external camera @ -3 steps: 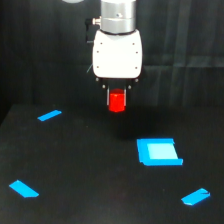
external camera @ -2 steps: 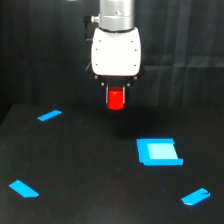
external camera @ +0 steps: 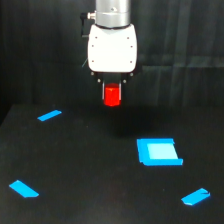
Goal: Pick up the red object from the table
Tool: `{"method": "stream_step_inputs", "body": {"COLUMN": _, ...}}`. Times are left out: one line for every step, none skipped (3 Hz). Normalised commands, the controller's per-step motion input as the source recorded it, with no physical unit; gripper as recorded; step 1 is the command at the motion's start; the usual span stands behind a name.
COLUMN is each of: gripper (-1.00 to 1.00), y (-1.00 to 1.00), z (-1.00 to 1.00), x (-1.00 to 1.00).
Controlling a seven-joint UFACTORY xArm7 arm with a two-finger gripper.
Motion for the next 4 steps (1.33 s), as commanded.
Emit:
{"method": "stream_step_inputs", "body": {"gripper": -1.0, "y": 0.1, "z": 0.16, "x": -0.24}}
{"method": "stream_step_inputs", "body": {"gripper": -1.0, "y": 0.08, "z": 0.26, "x": -0.27}}
{"method": "stream_step_inputs", "body": {"gripper": -0.91, "y": 0.03, "z": 0.21, "x": -0.12}}
{"method": "stream_step_inputs", "body": {"gripper": -1.0, "y": 0.03, "z": 0.07, "x": -0.1}}
